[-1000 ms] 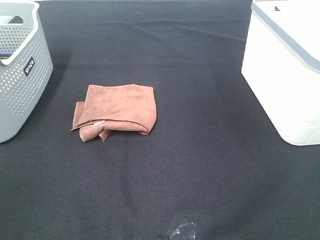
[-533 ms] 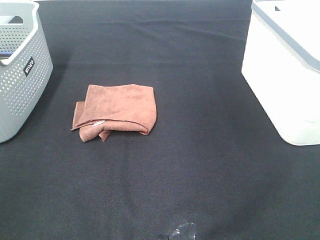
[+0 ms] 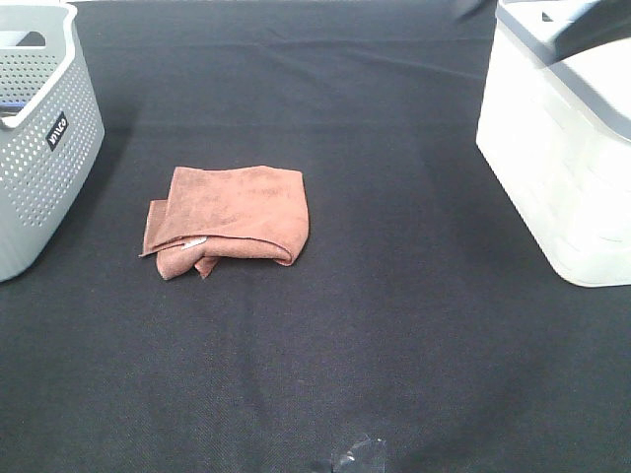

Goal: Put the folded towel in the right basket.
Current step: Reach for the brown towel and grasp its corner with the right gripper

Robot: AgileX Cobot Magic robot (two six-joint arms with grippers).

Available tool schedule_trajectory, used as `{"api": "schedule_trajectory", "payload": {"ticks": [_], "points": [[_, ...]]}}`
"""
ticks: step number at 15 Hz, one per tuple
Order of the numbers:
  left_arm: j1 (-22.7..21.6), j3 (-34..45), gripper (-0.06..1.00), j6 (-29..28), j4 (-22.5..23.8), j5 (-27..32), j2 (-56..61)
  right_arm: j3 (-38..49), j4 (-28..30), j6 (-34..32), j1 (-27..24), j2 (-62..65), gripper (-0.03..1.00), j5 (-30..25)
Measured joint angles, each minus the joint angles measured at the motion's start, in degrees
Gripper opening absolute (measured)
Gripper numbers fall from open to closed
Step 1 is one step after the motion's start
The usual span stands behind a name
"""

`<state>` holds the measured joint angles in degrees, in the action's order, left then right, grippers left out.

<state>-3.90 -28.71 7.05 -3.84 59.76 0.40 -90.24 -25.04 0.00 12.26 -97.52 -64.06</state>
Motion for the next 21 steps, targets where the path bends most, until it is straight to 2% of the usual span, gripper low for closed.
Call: {"api": "schedule_trajectory", "payload": {"ticks": [3,4,7,11,15,21], "points": [[0.00,0.00,0.99,0.00,0.00,0.00,0.00,-7.73,-1.83,0.00,6.47,-13.69,0.85,0.00],[0.00,0.00,0.99,0.00,0.00,0.00,0.00,-7.73,-1.83,0.00,6.47,-13.69,0.85,0.00],[0.00,0.00,0.99,0.00,0.00,0.00,0.00,-18.28,-8.31,0.00,7.56,-29.51,0.85,0.06],[0.00,0.00,0.99,0.00,0.00,0.00,0.00,-26.47,-10.49,0.00,7.56,-40.85,0.85,0.11],[0.00,0.00,0.99,0.00,0.00,0.00,0.00,-29.05,-12.38,0.00,7.56,-47.21,0.85,3.44],[0.00,0.00,0.99,0.00,0.00,0.00,0.00,-29.74,-16.96,0.40,7.56,-50.94,0.85,4.35]]}}
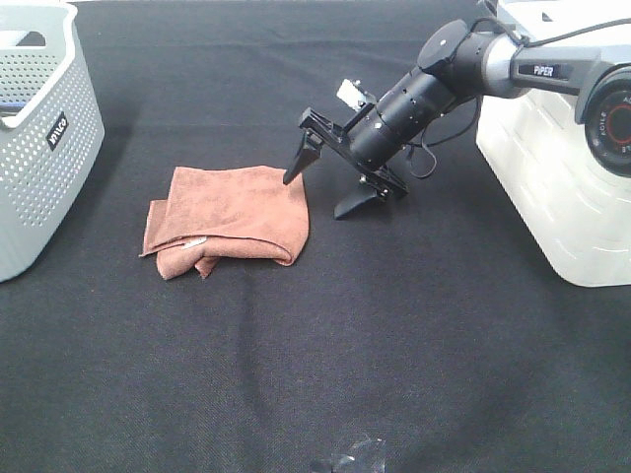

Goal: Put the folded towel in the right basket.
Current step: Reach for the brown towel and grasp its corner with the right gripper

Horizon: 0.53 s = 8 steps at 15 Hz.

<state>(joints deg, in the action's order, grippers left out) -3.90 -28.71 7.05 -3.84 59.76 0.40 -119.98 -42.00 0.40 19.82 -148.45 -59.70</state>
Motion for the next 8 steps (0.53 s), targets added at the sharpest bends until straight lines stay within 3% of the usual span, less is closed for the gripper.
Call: {"api": "schedule_trajectory", "payload": {"ticks": [3,8], "points": [[0.00,0.00,0.99,0.00,0.00,0.00,0.00,-0.17,-1.26,0.06,0.92,-0.63,0.85,1.09],[0.00,0.00,0.99,0.00,0.00,0.00,0.00,-0.86,-8.71,0.52,10.03,-3.44,0.81,8.42]]}}
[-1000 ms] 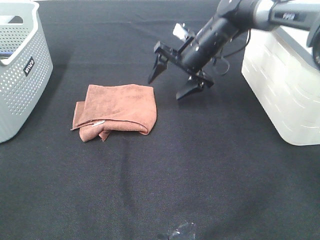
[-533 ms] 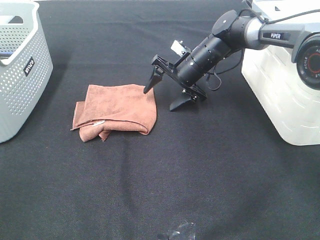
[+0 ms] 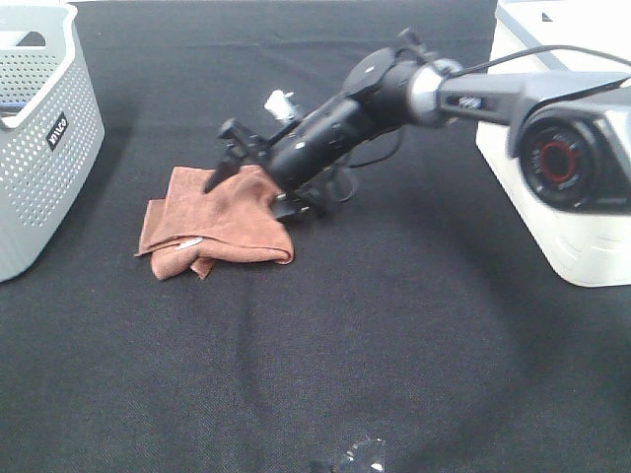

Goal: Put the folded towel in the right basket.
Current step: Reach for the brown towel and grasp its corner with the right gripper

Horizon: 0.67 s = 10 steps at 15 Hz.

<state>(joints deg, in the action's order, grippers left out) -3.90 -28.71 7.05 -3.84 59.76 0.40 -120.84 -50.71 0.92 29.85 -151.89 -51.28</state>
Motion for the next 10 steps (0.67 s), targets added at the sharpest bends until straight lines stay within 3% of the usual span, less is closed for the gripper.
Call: {"api": "schedule_trajectory", "payload": {"ticks": [3,5,8,10], "points": [[0.00,0.00,0.99,0.00,0.00,0.00,0.00,0.00,-1.20,0.63,1.15,-0.29,0.76,1.09],[0.00,0.00,0.99,0.00,0.00,0.00,0.00,0.00,-0.63,0.63,1.20,-0.46,0.60,1.66],[0.00,0.00,0.99,0.00,0.00,0.00,0.00,0.40,1.60,1.03,1.26,-0.34,0.22,2.01],[0.00,0.00,0.99,0.00,0.00,0.00,0.00,1.03,2.81,2.86,1.26,2.01,0.20,1.03]]}}
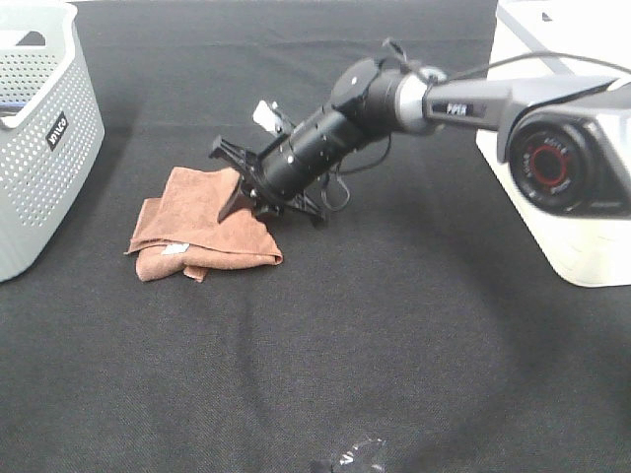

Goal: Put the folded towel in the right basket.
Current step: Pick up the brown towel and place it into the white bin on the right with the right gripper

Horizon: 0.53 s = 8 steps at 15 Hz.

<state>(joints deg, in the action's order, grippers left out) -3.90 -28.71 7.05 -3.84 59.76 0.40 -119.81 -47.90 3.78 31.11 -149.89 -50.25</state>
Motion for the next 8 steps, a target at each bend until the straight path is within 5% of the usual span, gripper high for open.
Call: {"api": "schedule_trajectory", "payload": {"ticks": [3,8], "points": [[0.00,0.00,0.99,0.00,0.00,0.00,0.00,0.11,0.40,2.64,-0.80,7.85,0.20,-2.86],[0.00,0.00,0.99,0.00,0.00,0.00,0.00,0.11,3.67,2.75,-11.12,21.03,0.20,-15.36]]}}
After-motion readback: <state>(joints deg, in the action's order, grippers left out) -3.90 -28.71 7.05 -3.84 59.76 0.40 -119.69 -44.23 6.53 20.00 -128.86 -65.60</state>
